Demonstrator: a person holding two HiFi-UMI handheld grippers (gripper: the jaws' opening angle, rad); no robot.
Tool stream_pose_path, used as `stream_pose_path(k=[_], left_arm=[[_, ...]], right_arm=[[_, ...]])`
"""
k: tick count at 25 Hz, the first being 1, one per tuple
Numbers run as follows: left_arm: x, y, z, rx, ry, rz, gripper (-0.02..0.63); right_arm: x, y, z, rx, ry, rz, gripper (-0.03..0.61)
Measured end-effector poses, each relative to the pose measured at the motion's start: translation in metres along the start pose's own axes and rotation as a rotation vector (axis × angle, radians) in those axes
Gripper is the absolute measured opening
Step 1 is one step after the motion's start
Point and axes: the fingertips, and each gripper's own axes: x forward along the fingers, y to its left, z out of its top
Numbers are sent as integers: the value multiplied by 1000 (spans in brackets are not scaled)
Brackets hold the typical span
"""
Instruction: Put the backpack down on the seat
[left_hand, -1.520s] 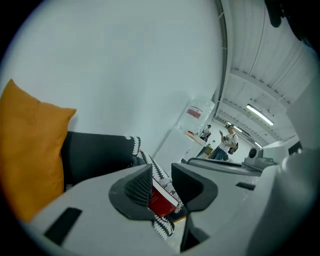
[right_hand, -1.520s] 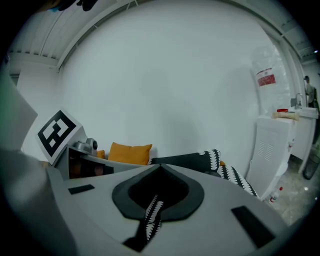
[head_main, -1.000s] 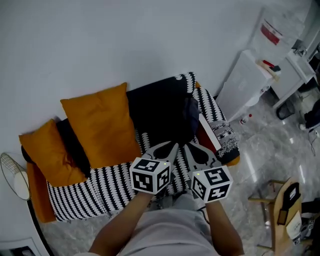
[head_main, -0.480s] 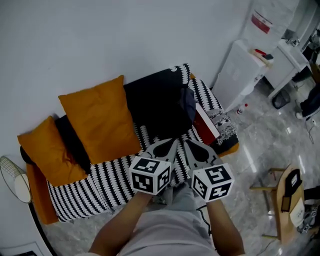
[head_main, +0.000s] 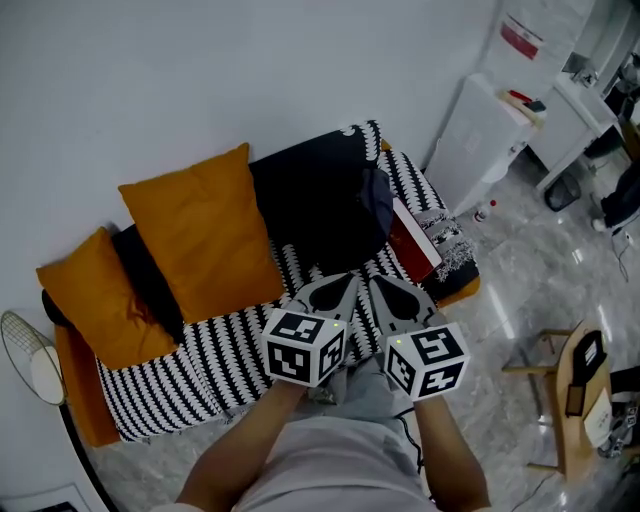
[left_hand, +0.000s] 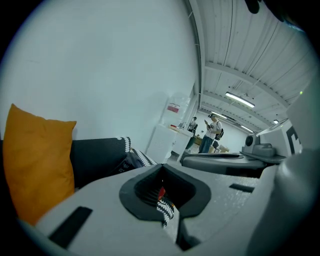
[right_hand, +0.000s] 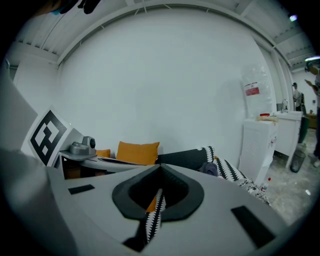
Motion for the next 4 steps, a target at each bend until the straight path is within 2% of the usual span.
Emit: stream_pose_path(k=[4], left_arm=[[-2, -1, -3, 2, 3, -1, 6]], right_arm=[[-2, 3, -2, 0, -3, -3, 2]])
